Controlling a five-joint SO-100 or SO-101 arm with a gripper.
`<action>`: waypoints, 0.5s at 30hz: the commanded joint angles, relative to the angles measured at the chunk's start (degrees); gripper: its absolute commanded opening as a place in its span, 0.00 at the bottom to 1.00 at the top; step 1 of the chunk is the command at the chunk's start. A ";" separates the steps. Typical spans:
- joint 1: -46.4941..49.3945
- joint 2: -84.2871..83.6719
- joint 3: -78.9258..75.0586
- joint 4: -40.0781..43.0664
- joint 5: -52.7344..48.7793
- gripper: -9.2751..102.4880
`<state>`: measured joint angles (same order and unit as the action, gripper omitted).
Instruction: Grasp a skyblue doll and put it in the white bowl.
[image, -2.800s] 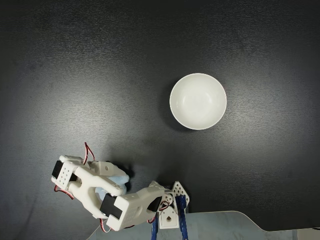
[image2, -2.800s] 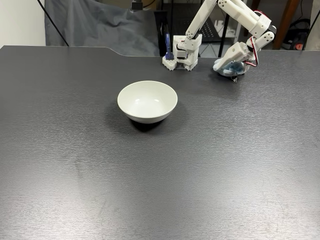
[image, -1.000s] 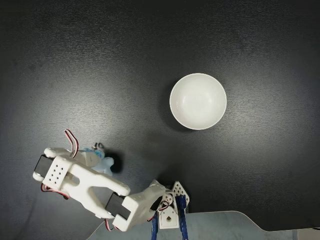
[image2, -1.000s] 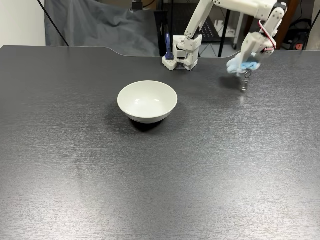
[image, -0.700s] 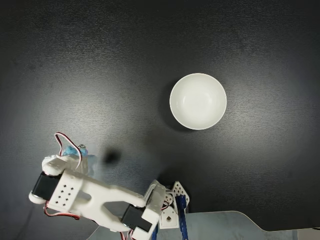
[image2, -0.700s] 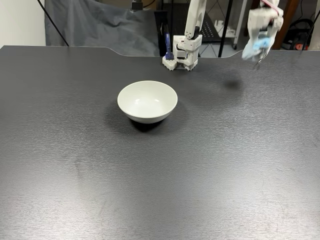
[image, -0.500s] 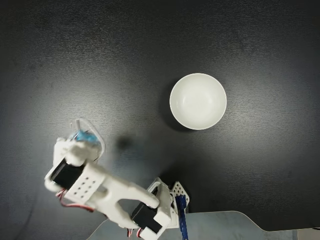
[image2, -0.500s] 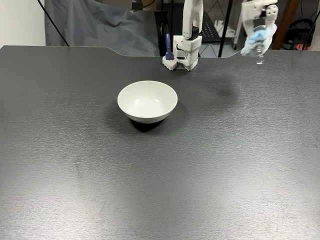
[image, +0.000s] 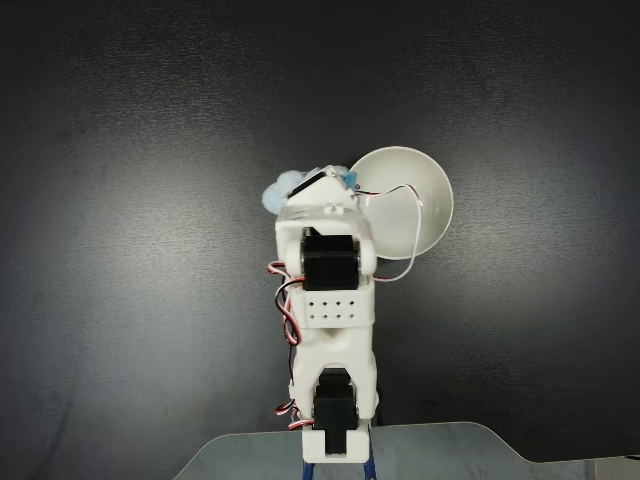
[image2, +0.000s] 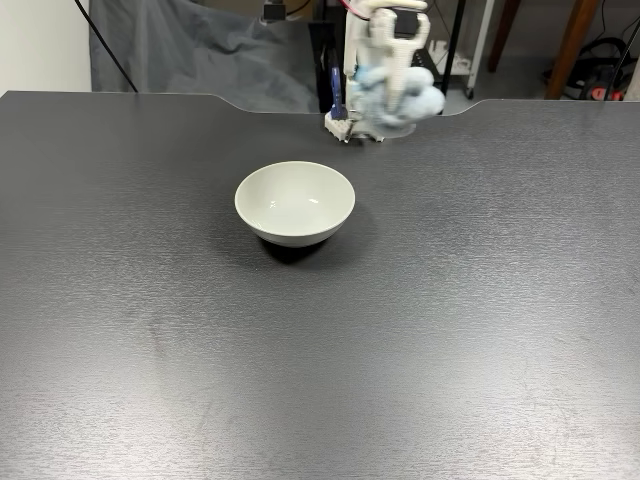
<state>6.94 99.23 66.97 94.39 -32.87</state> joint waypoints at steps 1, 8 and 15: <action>7.12 4.48 -2.81 -3.25 0.88 0.07; 13.36 5.27 9.23 -6.94 0.97 0.07; 17.05 5.36 22.15 -16.88 0.97 0.07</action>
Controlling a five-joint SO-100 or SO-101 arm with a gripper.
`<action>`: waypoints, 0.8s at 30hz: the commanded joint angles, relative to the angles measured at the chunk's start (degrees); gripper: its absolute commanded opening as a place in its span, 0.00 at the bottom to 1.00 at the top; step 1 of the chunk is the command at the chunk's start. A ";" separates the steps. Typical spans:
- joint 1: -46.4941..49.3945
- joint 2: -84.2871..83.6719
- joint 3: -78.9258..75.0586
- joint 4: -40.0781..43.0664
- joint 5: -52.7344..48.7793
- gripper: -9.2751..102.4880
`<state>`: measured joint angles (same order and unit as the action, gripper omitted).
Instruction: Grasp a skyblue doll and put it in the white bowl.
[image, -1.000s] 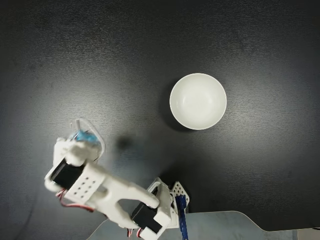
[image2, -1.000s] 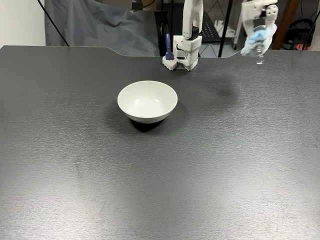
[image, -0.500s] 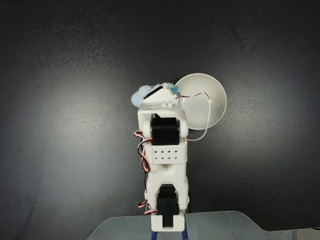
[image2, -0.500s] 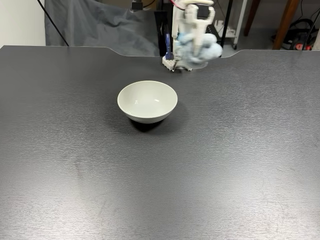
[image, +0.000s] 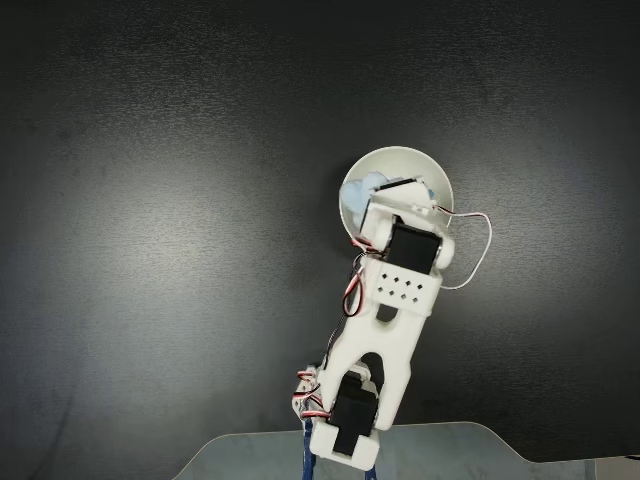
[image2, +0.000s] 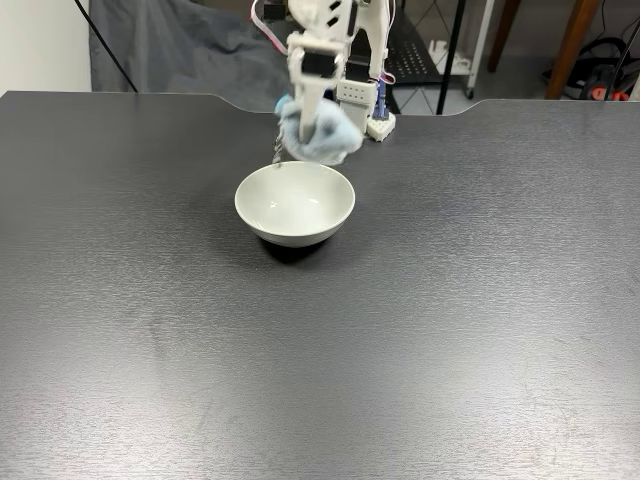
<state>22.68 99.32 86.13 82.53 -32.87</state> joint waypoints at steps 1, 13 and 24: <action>1.49 5.27 4.31 -6.68 0.97 0.07; 1.58 5.27 9.49 -13.54 0.88 0.07; 7.29 4.57 9.93 -16.70 0.88 0.13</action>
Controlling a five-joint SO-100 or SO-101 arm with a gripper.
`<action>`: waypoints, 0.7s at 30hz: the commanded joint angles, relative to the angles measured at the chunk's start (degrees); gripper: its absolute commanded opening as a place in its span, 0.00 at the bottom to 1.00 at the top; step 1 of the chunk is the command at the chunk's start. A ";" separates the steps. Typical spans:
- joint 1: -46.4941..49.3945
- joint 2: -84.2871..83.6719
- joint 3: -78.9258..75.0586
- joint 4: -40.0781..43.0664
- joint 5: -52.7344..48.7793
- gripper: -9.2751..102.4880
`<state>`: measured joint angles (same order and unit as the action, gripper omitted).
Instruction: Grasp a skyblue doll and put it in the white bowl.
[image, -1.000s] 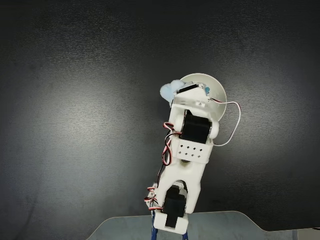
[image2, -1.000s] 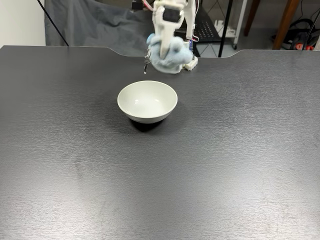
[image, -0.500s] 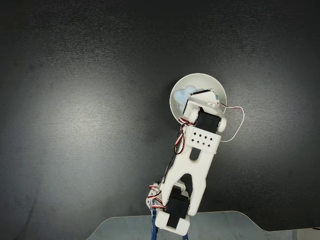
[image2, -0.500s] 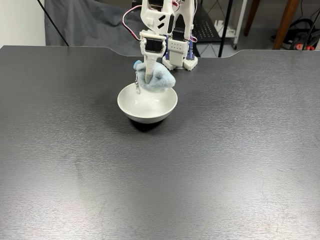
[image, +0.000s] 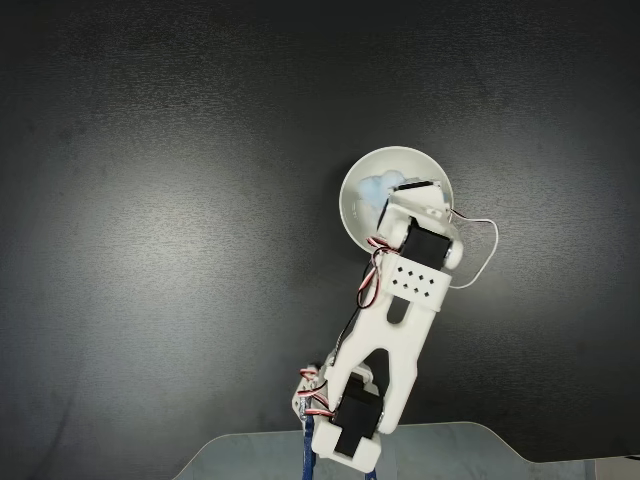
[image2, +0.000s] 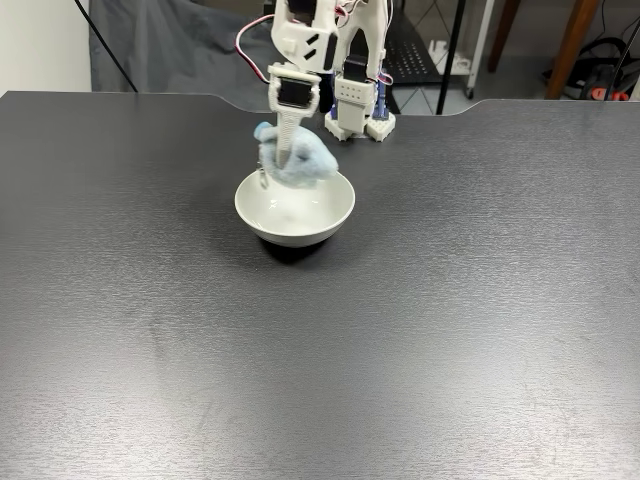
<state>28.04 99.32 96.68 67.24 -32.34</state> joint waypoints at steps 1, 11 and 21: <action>2.02 4.57 -0.62 -1.41 0.35 0.14; 2.11 5.19 -0.62 -0.70 0.35 0.34; 2.11 5.19 -0.70 -0.53 -0.53 0.39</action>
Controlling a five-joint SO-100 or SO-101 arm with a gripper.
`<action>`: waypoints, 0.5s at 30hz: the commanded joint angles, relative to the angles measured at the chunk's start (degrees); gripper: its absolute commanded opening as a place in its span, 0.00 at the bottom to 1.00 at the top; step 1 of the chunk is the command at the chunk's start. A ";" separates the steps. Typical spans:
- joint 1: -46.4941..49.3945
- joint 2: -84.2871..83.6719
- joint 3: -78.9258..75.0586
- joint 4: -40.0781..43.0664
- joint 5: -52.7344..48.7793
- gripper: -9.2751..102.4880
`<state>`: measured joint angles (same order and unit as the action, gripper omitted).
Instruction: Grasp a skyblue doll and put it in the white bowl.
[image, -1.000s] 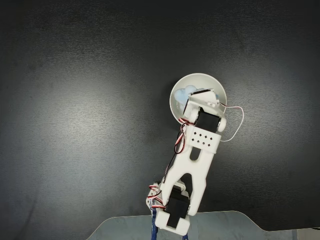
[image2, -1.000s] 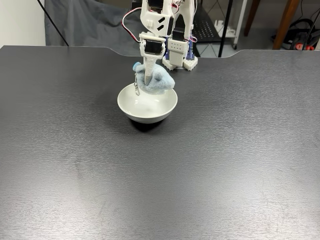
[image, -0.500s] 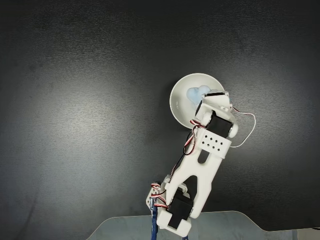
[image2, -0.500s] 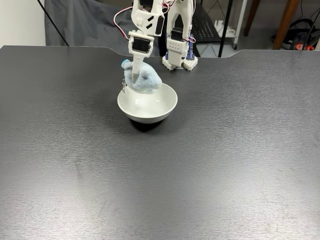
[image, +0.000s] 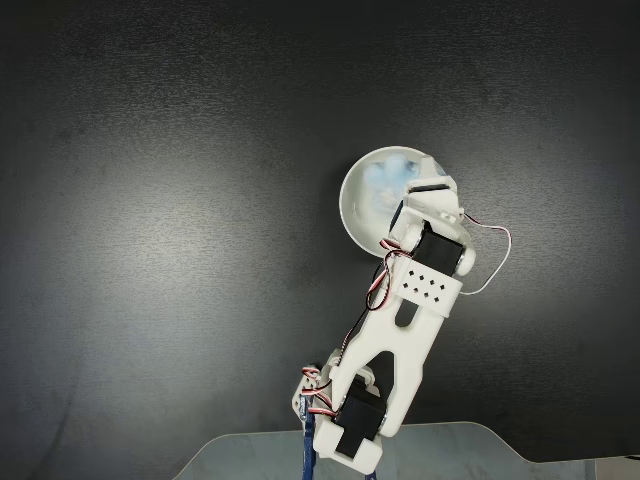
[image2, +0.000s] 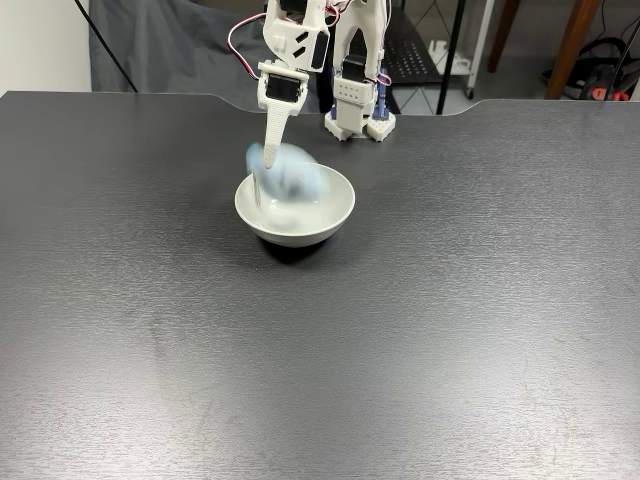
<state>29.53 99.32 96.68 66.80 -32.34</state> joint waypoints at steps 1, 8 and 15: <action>0.62 5.19 -0.70 -0.09 -0.53 0.39; 0.53 6.86 -2.02 -0.18 0.18 0.39; -6.68 28.83 -8.35 0.00 5.36 0.38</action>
<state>28.39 112.94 94.66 66.80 -30.76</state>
